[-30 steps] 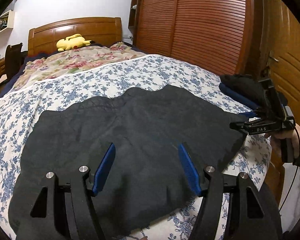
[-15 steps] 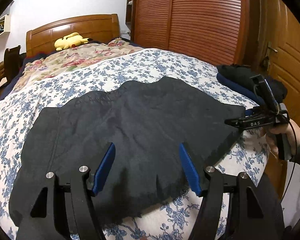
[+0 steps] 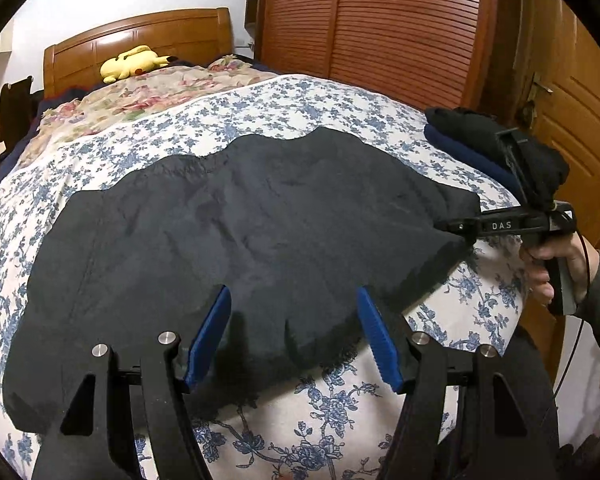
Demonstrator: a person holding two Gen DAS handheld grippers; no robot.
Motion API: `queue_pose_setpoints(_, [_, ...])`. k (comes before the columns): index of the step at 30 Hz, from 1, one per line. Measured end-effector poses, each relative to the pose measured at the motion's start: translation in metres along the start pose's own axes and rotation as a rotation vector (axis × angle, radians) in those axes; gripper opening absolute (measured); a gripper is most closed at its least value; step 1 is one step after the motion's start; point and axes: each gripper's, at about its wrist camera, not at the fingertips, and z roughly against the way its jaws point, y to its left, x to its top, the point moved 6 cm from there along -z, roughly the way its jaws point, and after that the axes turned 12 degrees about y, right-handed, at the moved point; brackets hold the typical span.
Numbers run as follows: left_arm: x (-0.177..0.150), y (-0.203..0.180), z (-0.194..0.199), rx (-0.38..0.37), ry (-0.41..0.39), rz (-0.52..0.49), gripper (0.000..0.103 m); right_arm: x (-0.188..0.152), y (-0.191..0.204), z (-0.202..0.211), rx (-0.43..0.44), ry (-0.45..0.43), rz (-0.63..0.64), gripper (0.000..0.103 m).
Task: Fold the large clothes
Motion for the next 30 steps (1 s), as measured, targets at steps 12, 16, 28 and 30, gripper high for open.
queue_pose_setpoints(12, [0.002,-0.002,0.02,0.028,-0.016,-0.005,0.067,0.025,0.017,0.046,0.035,-0.133,0.052,0.017])
queue_pose_setpoints(16, [0.001,0.004,0.032,0.034,-0.036,0.007,0.067,0.035,0.036,0.061,0.037,-0.167,0.1,0.017])
queue_pose_setpoints(28, [-0.006,0.041,0.07,0.055,-0.099,0.074,0.067,0.055,0.077,0.067,0.015,-0.195,0.193,0.015])
queue_pose_setpoints(30, [-0.008,0.049,0.078,0.061,-0.112,0.087,0.067,0.058,0.091,0.07,0.013,-0.203,0.223,0.015])
